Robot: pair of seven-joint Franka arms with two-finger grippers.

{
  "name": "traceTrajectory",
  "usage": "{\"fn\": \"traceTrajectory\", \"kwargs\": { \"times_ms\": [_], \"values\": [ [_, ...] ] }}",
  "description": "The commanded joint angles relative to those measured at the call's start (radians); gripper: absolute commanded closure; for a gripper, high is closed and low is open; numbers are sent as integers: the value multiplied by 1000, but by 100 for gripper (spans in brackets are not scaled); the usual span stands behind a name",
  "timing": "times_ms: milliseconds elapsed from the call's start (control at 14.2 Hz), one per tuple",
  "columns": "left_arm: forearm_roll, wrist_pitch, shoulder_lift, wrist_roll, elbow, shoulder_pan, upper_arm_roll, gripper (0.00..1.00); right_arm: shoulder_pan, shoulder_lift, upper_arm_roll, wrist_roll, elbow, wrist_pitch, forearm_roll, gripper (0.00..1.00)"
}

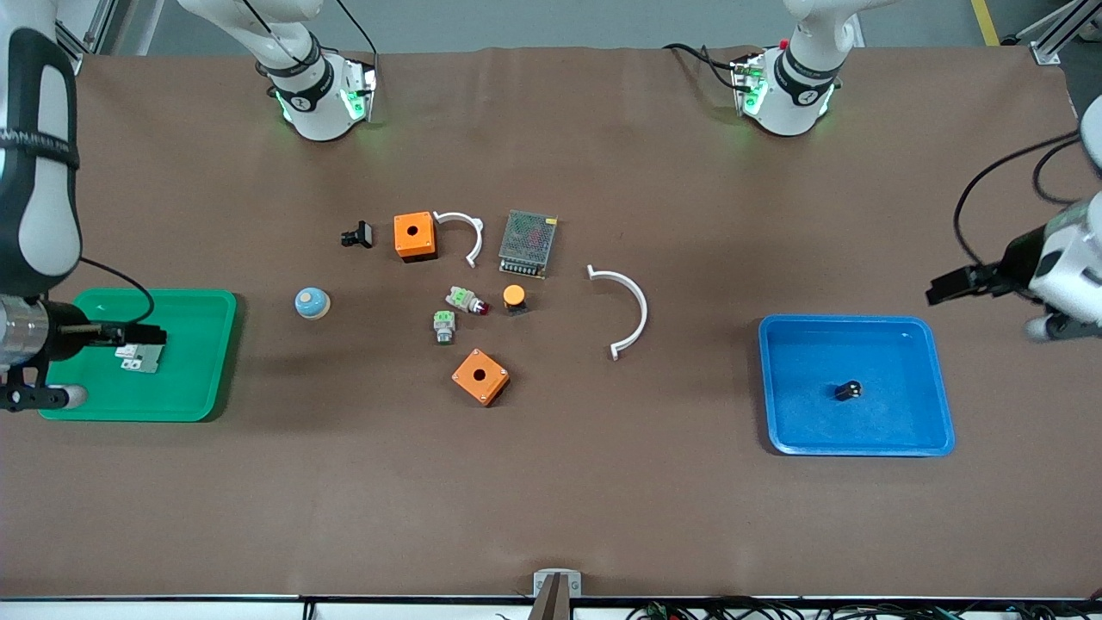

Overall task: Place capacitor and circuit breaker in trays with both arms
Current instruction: 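Open both grippers and lift them away from the trays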

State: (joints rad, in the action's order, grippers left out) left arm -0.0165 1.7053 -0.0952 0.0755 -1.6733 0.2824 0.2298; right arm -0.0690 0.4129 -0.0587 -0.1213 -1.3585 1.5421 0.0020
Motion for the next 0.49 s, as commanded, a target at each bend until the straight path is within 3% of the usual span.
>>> {"fn": "traceTrajectory", "kwargs": {
  "times_ms": [0,424],
  "values": [
    [-19,-110,35,-19,74,14,10,1,24,-89,-4,17,-21,-57,-11,0],
    [-8,-168,31,-2,216,11,10,1,61,-200,-1,63,-57,-95,-8,0]
  ]
}}
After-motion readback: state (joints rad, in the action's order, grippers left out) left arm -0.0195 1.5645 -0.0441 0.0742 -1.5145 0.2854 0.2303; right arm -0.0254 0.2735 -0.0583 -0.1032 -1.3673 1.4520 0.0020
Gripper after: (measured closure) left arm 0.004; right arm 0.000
